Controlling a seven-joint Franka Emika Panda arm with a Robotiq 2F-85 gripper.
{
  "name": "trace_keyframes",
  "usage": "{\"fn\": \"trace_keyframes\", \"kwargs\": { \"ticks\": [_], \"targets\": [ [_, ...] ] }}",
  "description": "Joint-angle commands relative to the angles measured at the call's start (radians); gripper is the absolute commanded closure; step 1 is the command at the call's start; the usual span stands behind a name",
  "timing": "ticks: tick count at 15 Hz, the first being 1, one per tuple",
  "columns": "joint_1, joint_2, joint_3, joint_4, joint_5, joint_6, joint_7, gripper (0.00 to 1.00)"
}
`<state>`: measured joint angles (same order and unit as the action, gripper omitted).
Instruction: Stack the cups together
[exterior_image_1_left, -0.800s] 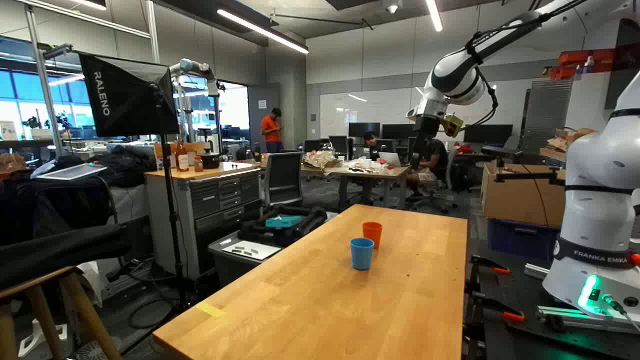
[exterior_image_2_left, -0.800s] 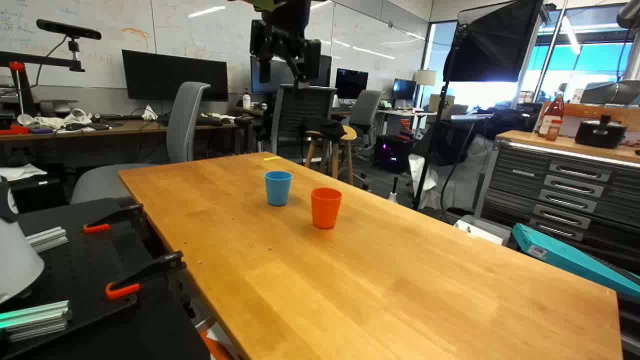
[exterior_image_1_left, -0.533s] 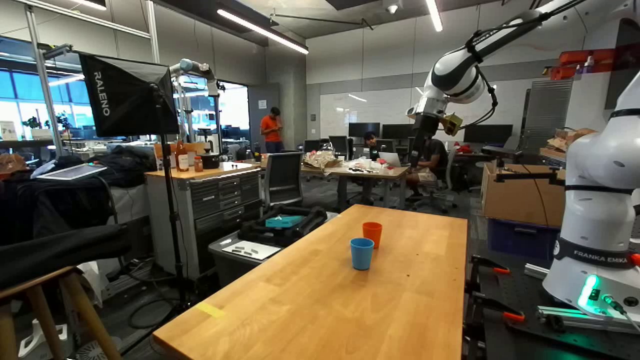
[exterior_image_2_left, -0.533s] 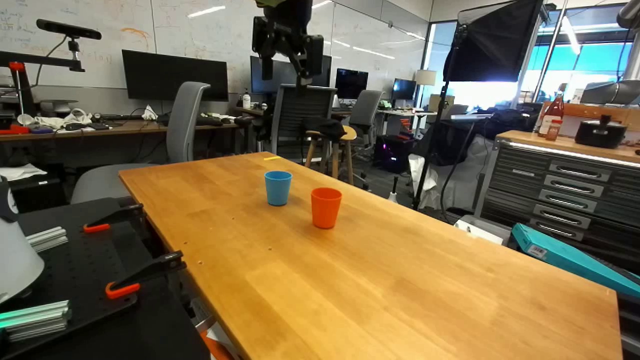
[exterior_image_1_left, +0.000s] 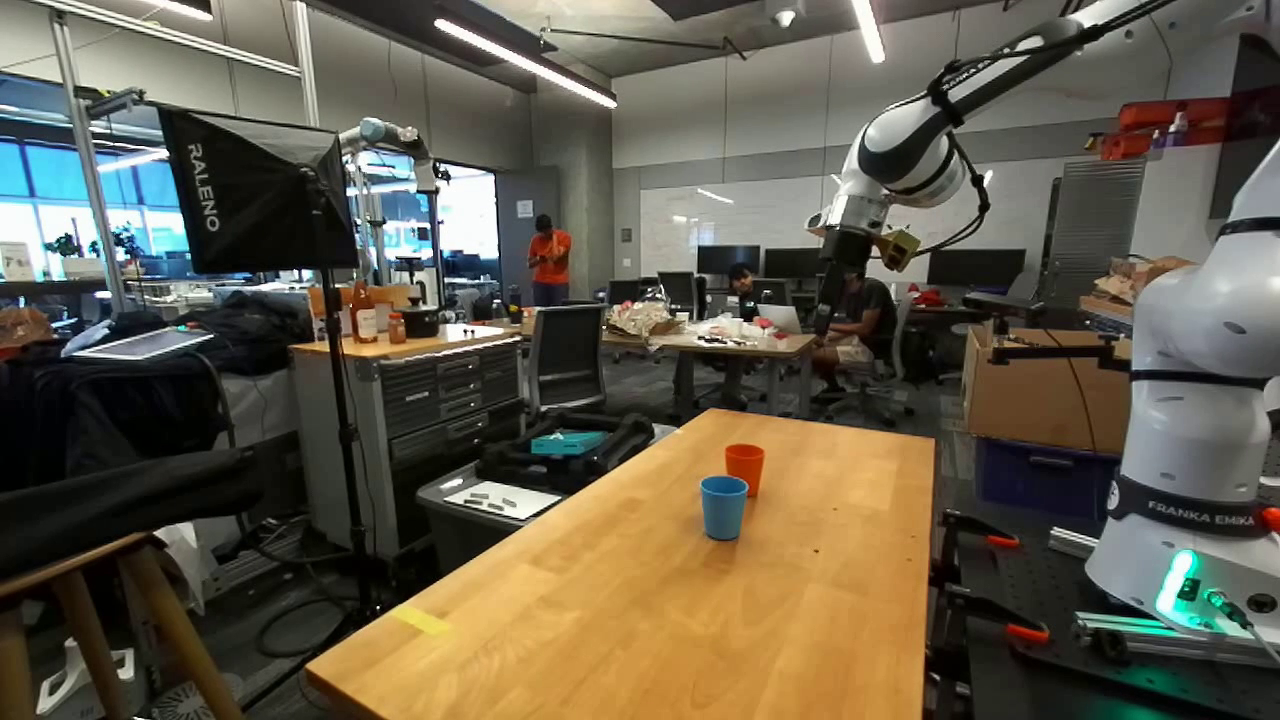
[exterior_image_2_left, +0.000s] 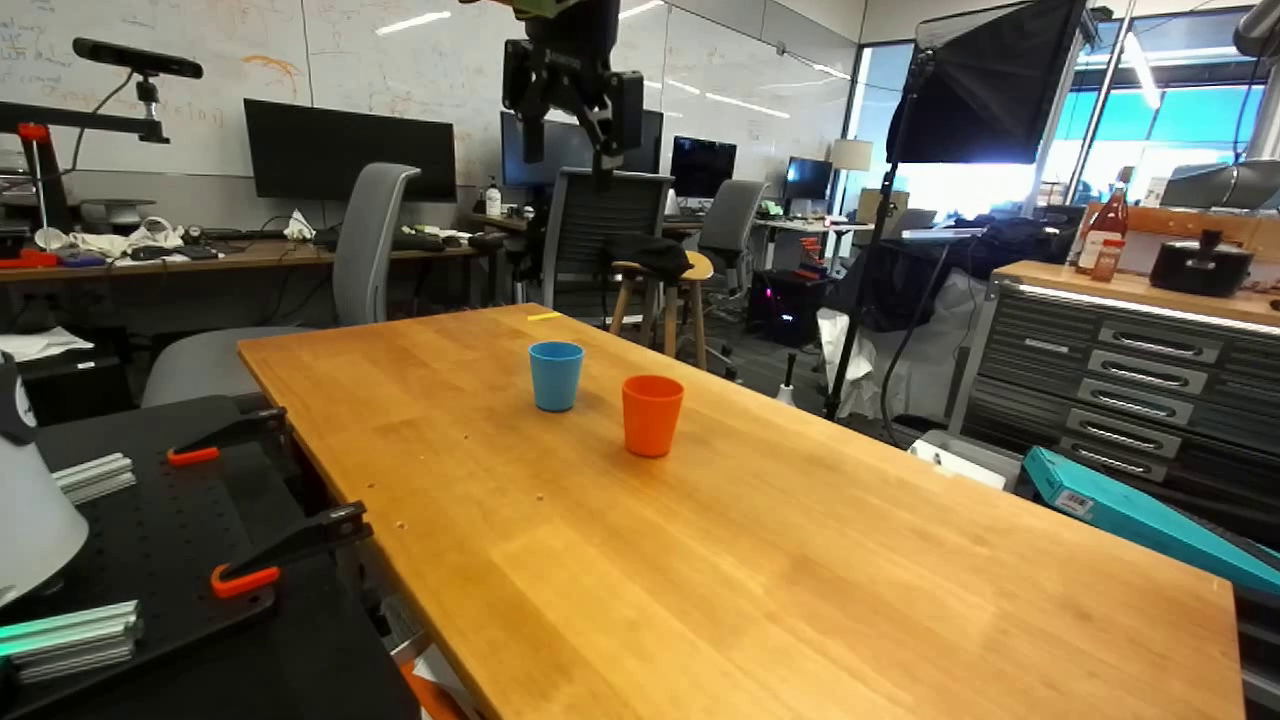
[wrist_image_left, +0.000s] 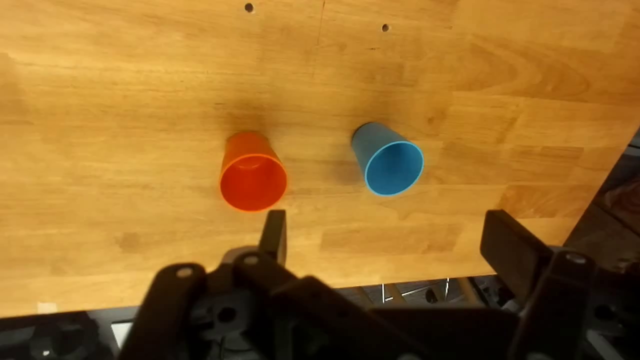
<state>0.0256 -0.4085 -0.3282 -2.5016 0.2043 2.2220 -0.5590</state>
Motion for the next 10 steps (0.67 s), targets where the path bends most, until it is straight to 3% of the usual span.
{"fn": "trace_keyframes", "kwargs": {
  "ticks": [1, 4, 10],
  "targets": [
    [0.015, 0.000, 0.090, -0.034, -0.003, 0.103, -0.002, 0.00],
    [0.036, 0.038, 0.141, -0.061, -0.011, 0.166, 0.001, 0.00],
    [0.093, 0.206, 0.173, -0.065, 0.038, 0.303, -0.037, 0.00]
  ]
}}
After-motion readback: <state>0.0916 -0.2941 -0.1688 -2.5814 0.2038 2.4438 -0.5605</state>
